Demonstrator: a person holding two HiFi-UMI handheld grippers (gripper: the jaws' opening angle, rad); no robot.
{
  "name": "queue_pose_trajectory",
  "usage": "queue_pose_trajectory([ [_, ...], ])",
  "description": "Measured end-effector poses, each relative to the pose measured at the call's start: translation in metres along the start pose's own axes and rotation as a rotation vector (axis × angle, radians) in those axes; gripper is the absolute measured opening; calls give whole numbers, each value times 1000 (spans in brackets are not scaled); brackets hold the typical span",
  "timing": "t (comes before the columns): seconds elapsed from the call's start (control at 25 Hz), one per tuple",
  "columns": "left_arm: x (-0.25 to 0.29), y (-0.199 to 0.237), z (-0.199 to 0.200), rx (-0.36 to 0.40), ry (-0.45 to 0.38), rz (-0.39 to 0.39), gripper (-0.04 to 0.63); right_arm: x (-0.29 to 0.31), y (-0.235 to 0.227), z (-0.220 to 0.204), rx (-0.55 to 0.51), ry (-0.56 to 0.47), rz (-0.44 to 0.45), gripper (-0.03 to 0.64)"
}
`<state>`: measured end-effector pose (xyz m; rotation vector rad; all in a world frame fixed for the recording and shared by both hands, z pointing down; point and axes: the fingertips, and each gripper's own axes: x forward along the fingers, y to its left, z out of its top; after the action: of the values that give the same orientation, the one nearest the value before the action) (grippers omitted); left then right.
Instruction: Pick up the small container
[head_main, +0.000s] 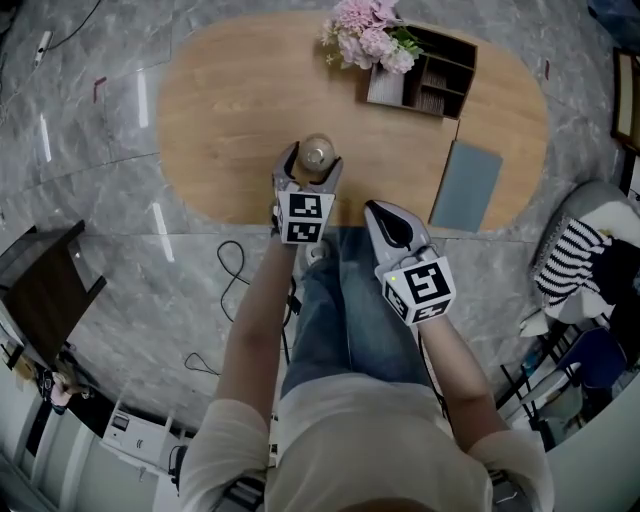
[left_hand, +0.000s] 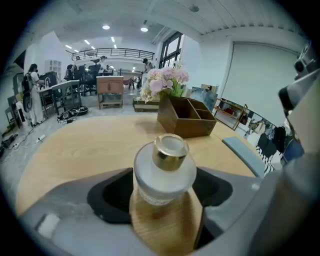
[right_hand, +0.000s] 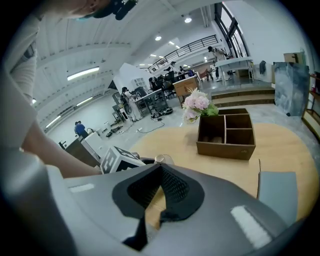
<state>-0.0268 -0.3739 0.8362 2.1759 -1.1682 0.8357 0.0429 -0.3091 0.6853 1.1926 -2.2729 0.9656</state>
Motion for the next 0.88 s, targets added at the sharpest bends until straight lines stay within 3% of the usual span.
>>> queue_pose_trajectory([
  [0.2,20,1,-3,12,-1,7,364,7,-10,-9,29,14,-5,-2],
  [0.44,34,4,-12,113,26,53,348,11,-18,-8,44,11,-11,-2],
  [0.88,23,4,-20,141,75,62,345,2,-13,2,44,-20,-20,-2],
])
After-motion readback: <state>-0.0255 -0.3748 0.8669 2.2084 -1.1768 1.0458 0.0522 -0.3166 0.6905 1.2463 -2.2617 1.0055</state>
